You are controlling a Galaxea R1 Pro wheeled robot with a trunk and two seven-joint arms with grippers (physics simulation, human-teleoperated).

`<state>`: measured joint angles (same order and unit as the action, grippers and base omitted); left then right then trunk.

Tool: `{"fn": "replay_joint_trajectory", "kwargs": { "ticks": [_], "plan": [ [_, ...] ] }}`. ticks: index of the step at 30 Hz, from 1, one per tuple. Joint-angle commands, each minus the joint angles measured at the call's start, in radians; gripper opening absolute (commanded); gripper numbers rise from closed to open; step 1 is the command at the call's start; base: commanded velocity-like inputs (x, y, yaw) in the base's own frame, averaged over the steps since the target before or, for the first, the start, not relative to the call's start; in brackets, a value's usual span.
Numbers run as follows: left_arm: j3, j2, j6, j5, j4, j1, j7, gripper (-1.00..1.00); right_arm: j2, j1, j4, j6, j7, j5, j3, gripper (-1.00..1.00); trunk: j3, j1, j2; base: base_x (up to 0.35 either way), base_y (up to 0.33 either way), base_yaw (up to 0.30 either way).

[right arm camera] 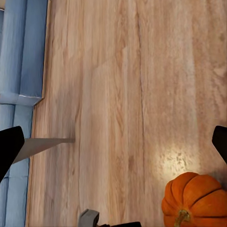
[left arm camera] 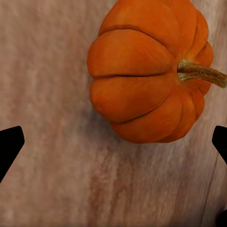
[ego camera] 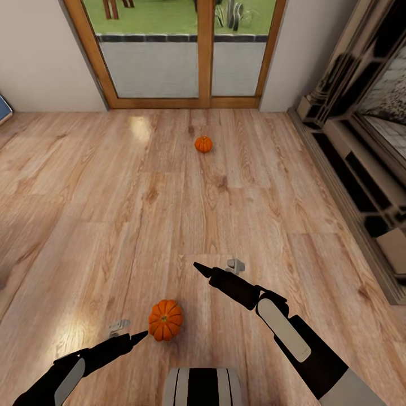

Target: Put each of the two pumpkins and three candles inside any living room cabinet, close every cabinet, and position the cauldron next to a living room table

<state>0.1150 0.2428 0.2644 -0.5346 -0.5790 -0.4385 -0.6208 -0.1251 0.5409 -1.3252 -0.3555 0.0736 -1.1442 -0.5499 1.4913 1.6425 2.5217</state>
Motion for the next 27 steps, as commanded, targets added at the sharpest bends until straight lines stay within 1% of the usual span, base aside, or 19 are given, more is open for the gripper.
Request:
{"fn": "replay_joint_trajectory", "kwargs": {
  "ticks": [1,16,21,27],
  "plan": [
    [0.004,0.001,0.009,-0.011,-0.001,0.000,0.000,1.00,-0.001,0.001,0.000,-0.002,0.000,-0.005,-0.001,1.00,0.001,0.000,0.000,0.000,0.000,0.000],
    [0.000,0.004,0.009,-0.012,-0.022,0.000,0.001,1.00,-0.001,0.001,-0.001,-0.002,0.000,-0.005,-0.001,1.00,0.001,0.000,0.000,0.056,-0.037,0.000],
    [0.000,0.004,0.009,-0.011,-0.021,0.000,0.001,1.00,-0.001,0.001,-0.001,-0.002,0.000,-0.005,-0.001,1.00,0.001,0.000,0.000,0.191,-0.001,0.000],
    [0.000,0.004,0.009,-0.011,-0.021,0.000,0.001,1.00,-0.001,0.001,-0.001,-0.002,0.001,-0.005,-0.001,1.00,0.001,0.000,0.000,0.041,0.000,0.000]
  ]
}}
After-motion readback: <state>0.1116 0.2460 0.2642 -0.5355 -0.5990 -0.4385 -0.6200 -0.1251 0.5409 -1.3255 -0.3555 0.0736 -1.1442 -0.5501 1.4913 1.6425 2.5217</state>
